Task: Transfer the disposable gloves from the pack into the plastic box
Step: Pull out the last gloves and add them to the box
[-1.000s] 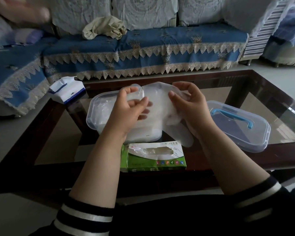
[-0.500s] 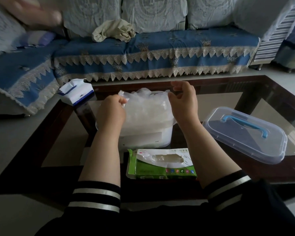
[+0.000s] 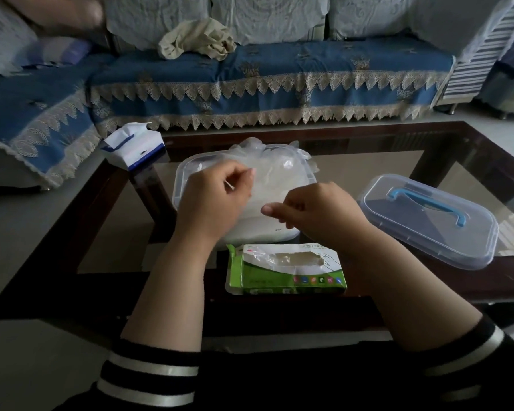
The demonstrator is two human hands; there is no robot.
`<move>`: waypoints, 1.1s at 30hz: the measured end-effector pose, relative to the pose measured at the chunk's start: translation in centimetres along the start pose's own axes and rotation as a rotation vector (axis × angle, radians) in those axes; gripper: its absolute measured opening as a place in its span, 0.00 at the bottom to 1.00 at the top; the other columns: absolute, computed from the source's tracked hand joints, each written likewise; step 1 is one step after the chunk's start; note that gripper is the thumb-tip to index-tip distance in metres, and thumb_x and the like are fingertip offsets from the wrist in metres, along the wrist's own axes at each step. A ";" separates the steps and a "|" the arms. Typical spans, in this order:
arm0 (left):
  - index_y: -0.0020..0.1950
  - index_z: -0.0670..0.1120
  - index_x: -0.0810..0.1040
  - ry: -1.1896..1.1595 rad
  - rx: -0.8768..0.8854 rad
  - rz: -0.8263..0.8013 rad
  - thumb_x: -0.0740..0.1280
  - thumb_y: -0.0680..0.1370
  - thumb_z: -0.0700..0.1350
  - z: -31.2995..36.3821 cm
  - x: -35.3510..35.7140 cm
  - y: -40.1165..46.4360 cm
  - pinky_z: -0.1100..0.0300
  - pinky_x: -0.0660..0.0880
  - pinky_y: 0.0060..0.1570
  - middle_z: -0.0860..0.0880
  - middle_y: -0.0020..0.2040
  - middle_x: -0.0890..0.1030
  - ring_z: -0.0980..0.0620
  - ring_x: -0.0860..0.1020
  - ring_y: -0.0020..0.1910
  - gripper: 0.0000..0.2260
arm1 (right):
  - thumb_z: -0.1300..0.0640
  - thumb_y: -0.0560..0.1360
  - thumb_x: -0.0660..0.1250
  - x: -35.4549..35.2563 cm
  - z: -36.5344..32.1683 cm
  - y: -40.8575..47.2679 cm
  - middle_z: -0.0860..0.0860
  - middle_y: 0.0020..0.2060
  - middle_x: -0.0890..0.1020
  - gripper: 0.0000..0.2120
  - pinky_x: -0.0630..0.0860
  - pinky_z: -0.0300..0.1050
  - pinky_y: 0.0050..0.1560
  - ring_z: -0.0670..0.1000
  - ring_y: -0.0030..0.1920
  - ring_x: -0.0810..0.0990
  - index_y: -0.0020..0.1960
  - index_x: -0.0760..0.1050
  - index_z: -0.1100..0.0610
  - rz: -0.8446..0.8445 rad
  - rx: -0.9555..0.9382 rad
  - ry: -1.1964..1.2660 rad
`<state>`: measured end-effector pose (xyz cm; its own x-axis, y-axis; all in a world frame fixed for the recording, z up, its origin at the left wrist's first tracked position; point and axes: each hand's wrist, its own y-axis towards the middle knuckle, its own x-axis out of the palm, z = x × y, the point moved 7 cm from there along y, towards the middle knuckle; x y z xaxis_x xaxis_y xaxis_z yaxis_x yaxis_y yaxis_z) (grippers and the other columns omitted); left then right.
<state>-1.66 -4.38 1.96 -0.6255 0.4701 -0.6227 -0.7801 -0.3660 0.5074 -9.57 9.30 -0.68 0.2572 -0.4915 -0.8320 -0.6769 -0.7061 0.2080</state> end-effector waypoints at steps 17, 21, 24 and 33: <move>0.63 0.51 0.68 0.218 -0.379 -0.915 0.75 0.72 0.49 -3.6 9.4 -5.9 0.54 0.75 0.54 0.51 0.53 0.77 0.50 0.76 0.52 0.24 | 0.52 0.75 0.66 8.0 4.0 -1.2 0.46 0.42 0.79 0.05 0.75 0.42 0.42 0.49 0.44 0.78 0.48 0.80 0.52 -0.385 0.180 -0.049; 0.65 0.48 0.66 0.273 -0.398 -0.939 0.77 0.71 0.48 -4.0 10.1 -6.0 0.52 0.75 0.55 0.48 0.55 0.77 0.48 0.76 0.53 0.28 | 0.50 0.75 0.67 7.3 4.1 -1.5 0.44 0.39 0.76 0.05 0.72 0.42 0.42 0.48 0.44 0.76 0.47 0.75 0.51 -0.359 0.175 0.027; 0.65 0.46 0.67 0.337 -0.399 -0.957 0.76 0.72 0.46 -4.4 10.2 -6.0 0.49 0.75 0.54 0.47 0.55 0.77 0.47 0.76 0.53 0.27 | 0.41 0.72 0.68 8.0 3.8 -1.9 0.42 0.45 0.73 0.17 0.73 0.42 0.42 0.46 0.45 0.77 0.57 0.76 0.47 -0.379 0.132 -0.040; 0.60 0.46 0.66 0.411 -0.401 -0.998 0.77 0.71 0.49 -4.7 11.0 -6.3 0.53 0.72 0.48 0.45 0.59 0.74 0.46 0.75 0.54 0.26 | 0.50 0.76 0.66 8.8 3.2 -2.2 0.51 0.50 0.76 0.09 0.77 0.51 0.47 0.53 0.44 0.77 0.48 0.81 0.54 -0.344 0.025 -0.040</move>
<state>-3.69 -0.64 -10.88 0.3733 0.4240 -0.8251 -0.8313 -0.2419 -0.5004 -8.01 8.12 -10.06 0.4467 -0.2063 -0.8706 -0.5721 -0.8140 -0.1006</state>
